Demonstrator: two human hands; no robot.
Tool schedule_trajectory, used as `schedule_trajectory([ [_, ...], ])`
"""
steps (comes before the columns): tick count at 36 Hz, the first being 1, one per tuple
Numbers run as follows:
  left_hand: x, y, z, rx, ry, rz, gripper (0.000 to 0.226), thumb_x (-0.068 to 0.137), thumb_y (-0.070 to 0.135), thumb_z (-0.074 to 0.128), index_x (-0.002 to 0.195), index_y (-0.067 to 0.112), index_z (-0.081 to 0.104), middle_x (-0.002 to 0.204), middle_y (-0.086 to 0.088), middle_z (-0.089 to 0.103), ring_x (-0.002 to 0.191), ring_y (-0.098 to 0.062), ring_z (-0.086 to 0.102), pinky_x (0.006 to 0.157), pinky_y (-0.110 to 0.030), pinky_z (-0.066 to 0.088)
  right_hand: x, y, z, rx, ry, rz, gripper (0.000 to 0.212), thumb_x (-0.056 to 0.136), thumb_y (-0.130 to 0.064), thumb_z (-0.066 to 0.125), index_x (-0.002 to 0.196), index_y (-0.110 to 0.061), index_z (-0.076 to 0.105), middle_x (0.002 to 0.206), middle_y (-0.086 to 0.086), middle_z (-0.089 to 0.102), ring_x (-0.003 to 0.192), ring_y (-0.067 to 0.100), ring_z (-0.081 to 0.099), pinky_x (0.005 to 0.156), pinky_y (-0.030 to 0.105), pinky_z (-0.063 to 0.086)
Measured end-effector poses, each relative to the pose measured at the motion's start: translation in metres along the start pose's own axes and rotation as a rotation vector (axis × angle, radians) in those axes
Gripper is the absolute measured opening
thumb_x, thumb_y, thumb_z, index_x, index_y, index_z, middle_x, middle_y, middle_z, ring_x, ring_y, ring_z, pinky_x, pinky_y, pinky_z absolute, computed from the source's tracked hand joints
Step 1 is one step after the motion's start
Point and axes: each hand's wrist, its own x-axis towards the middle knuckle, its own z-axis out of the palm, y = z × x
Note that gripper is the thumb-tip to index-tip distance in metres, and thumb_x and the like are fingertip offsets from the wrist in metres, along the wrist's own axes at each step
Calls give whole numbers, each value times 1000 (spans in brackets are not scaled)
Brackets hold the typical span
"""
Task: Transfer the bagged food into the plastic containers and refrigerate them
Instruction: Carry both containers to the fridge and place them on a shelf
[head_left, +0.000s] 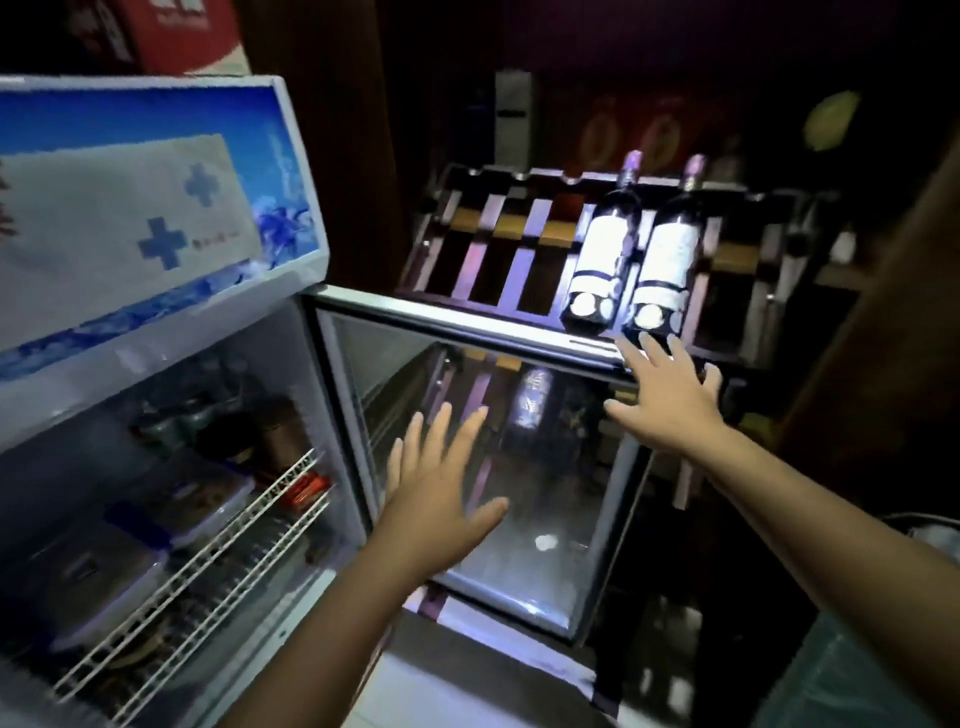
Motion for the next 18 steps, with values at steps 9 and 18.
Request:
schedule_trajectory([
  [9,120,76,10,283,-53,89,98,88,42,60,158,38,-7,168,-1,-12,153,-33,-12,122,-54,-1,10,30,20,20,58,-123,76,86,-52,53,153,-37,21,162,-3,25,148,29,18,115,64,11],
  [18,116,48,29,256,-55,158,99,78,31,65,155,44,5,168,6,6,154,-29,-1,122,-54,1,-24,57,-8,289,-32,-409,55,88,-56,60,141,-44,50,149,-16,46,109,16,37,108,44,30],
])
